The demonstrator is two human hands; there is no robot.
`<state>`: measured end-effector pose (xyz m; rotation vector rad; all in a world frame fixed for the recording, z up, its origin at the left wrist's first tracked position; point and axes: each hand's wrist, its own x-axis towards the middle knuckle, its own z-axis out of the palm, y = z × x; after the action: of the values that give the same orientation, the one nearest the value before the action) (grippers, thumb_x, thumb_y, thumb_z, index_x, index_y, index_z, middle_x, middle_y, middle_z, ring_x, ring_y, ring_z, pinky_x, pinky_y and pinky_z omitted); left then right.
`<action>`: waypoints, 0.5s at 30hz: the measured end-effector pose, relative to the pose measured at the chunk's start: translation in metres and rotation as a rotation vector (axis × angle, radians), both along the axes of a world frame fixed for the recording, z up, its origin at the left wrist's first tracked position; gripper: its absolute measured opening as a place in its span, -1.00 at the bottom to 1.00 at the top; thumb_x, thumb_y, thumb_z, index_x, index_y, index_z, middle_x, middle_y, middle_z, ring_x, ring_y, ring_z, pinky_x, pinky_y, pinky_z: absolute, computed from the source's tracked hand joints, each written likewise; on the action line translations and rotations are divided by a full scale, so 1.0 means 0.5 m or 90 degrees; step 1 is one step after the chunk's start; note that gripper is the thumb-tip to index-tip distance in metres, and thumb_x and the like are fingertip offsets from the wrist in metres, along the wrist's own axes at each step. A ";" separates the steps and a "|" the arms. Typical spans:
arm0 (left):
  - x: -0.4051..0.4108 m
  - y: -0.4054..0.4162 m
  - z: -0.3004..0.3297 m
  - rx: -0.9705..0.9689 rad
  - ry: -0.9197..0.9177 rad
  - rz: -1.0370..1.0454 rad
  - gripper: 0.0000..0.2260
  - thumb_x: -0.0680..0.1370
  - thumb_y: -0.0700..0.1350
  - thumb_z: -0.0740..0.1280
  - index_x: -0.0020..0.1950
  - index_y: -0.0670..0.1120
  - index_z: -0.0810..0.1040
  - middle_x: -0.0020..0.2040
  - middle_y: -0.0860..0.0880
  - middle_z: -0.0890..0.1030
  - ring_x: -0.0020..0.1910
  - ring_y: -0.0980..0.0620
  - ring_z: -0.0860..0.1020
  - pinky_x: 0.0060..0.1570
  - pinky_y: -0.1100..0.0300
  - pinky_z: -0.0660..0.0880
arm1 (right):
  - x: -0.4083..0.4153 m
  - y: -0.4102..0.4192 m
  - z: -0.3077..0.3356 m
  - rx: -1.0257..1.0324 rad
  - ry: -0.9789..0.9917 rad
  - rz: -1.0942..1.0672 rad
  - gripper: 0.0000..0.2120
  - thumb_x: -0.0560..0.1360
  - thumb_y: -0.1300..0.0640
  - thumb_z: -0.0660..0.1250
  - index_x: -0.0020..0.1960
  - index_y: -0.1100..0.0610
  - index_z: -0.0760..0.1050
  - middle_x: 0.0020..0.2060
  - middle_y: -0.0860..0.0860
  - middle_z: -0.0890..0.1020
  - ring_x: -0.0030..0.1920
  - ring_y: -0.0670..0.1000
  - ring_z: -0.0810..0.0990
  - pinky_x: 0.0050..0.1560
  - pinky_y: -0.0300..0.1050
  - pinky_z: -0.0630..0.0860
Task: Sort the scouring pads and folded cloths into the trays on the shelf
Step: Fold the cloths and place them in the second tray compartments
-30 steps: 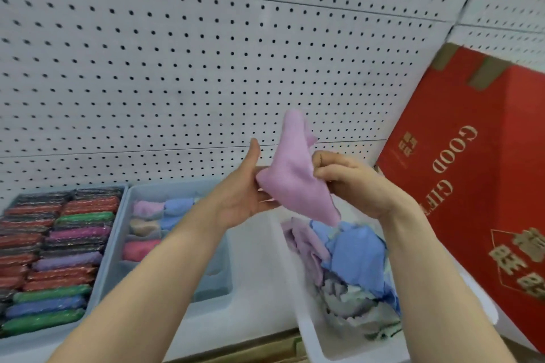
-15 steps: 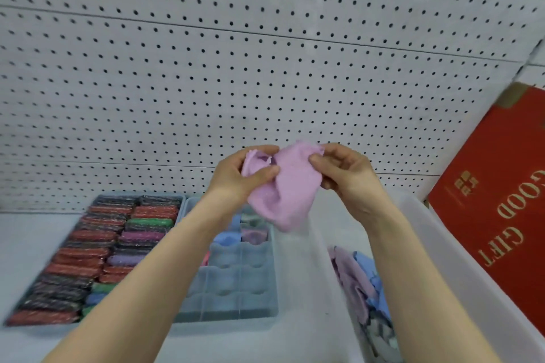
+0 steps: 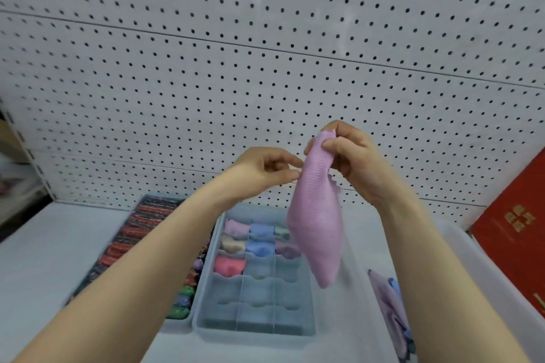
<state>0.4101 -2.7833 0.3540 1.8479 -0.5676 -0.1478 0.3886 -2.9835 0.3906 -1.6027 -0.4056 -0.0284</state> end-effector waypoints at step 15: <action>0.012 0.049 0.002 -0.277 0.426 -0.042 -0.51 0.45 -0.05 0.37 0.37 -0.12 0.43 -0.07 -0.05 0.69 -0.28 0.09 0.55 -0.22 0.30 0.59 | 0.009 -0.010 0.035 0.014 0.007 0.057 -0.96 0.38 0.26 0.12 -0.21 0.18 0.33 -0.15 0.25 0.64 -0.09 0.15 0.54 -0.08 -0.05 0.49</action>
<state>0.4163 -2.7590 0.3550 1.2515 -0.1656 -0.6104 0.3930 -2.9883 0.4082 -1.5610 -0.4664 0.0429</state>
